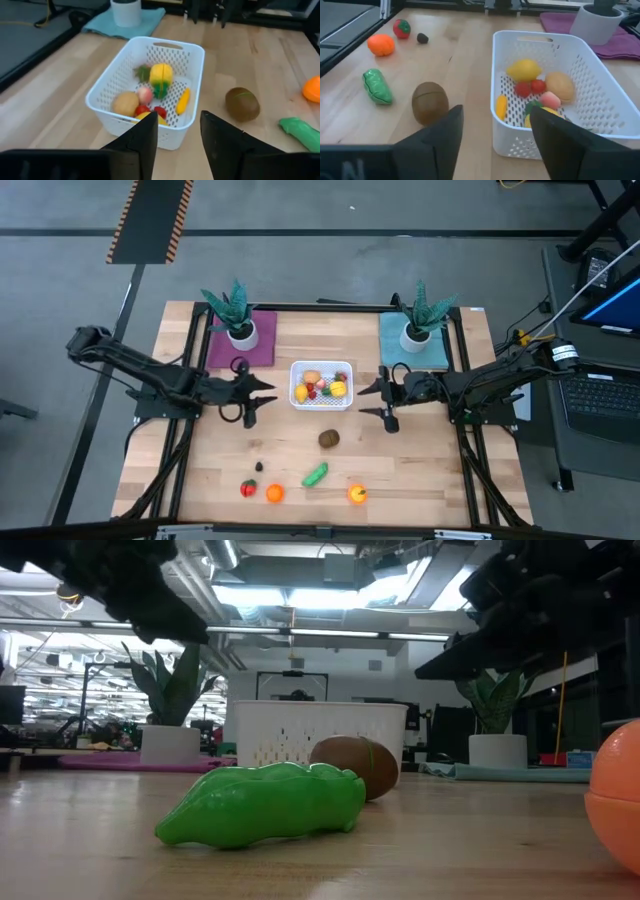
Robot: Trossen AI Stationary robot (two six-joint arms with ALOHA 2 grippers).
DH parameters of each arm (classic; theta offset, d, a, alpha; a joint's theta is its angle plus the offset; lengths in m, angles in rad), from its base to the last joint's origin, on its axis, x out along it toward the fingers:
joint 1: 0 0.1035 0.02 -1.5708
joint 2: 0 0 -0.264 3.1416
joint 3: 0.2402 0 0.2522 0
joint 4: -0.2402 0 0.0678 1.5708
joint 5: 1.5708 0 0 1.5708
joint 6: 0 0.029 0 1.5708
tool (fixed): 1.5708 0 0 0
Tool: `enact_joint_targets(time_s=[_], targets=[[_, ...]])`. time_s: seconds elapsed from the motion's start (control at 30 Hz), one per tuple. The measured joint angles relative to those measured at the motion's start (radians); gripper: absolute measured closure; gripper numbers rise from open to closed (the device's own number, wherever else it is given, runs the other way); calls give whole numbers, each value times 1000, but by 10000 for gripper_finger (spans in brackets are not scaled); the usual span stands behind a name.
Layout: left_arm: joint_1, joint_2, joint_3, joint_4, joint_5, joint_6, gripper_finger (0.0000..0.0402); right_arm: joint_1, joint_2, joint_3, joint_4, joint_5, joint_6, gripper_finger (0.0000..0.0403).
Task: Pick and placing Produce into tupperware
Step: Put the orange into the white bin
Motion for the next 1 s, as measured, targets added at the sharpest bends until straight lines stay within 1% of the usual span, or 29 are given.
enact_joint_targets(time_s=[0.23,0.4,0.53,0.77,0.9,1.0], targets=[[-40,-75,-27,0,-26,-10,272,31,1,17,5,2,-6,97],[-48,-115,-53,-1,-41,-16,279,63,1,43,-2,2,-8,69],[-48,-126,-68,-1,-41,-26,286,78,1,58,-19,2,-11,61],[-47,-126,-69,0,-41,-25,299,98,1,60,-20,4,-23,60],[-47,-126,-69,0,-41,-25,307,162,1,68,-32,6,-82,60],[-47,-126,-69,0,-41,-25,313,222,1,105,-106,65,-93,60]])
